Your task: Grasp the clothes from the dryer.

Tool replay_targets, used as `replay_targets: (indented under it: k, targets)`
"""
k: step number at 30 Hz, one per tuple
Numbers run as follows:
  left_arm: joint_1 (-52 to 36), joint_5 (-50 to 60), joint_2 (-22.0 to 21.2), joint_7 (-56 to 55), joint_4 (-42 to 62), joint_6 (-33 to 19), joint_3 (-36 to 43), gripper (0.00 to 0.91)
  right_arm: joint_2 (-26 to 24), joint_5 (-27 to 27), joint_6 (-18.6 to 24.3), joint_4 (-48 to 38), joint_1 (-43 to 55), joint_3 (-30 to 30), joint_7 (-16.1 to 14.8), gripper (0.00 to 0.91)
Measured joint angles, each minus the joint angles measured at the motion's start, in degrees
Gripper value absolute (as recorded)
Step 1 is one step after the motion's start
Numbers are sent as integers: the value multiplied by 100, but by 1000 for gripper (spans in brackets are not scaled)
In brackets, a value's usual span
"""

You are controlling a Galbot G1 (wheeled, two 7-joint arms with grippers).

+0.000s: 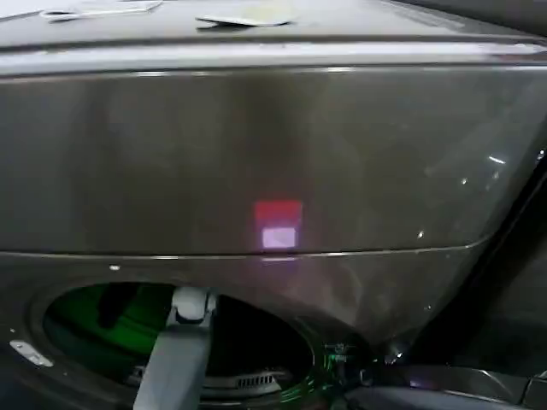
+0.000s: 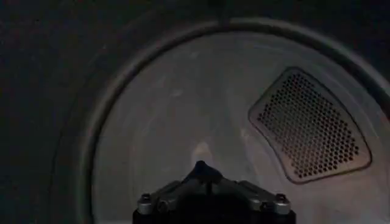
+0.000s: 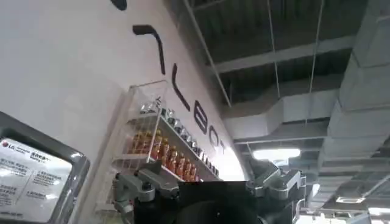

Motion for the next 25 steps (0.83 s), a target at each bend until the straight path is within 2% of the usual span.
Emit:
replay_targets:
  k: [25]
  targets:
    - [50, -143, 38, -62, -200, -8, 45, 0, -6, -29, -83, 28, -75, 121, -53, 907]
